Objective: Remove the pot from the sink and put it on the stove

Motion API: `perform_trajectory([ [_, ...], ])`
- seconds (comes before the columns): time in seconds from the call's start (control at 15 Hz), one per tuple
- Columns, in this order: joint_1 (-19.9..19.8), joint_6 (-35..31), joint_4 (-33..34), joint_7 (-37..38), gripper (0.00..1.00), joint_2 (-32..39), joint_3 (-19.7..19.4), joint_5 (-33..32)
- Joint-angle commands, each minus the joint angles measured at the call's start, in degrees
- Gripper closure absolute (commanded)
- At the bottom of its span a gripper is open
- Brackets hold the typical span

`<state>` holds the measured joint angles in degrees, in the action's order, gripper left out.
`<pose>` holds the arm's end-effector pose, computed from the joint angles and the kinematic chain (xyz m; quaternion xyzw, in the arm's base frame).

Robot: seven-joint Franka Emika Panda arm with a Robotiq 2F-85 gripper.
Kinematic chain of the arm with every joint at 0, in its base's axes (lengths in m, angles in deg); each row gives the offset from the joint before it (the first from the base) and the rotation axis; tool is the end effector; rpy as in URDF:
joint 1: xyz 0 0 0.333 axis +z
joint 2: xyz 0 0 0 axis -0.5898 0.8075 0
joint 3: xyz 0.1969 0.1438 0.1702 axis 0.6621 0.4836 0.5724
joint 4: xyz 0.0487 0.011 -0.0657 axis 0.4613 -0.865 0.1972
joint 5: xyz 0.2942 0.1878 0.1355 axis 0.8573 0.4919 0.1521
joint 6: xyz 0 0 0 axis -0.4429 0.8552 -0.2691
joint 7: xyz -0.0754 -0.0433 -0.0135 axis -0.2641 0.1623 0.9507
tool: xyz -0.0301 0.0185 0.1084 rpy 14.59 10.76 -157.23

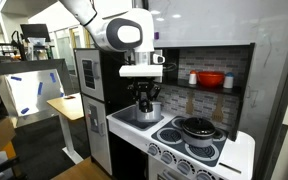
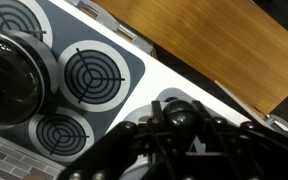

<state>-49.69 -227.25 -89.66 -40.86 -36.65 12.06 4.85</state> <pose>0.5614 -0.1541 0.2797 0.9600 0.2791 0.0175 0.0129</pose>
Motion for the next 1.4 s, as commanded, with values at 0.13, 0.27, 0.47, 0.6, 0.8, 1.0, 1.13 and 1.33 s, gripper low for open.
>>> perform_trajectory([
  [0.13,-2.2,-1.9,-1.3,-2.5,0.91,-0.6,-0.3,4.4],
  [0.27,-2.6,-2.0,-1.5,-2.9,0.91,-0.5,-0.4,5.2],
  [0.47,-3.3,-2.7,-1.6,-3.4,0.91,-0.1,-0.4,6.7],
  [0.6,-3.7,-3.0,-1.3,-4.0,0.91,0.3,-0.4,7.9],
  [0.8,-4.8,-4.2,-1.0,-5.4,0.91,1.0,-0.4,9.8],
  [1.0,-6.3,-4.9,-0.4,-6.8,0.91,2.2,-0.4,11.7],
  [1.13,-7.6,-5.5,-0.1,-8.3,0.91,3.0,-0.2,13.4],
  [1.33,-9.3,-6.7,0.0,-10.9,0.91,4.3,0.1,16.1],
])
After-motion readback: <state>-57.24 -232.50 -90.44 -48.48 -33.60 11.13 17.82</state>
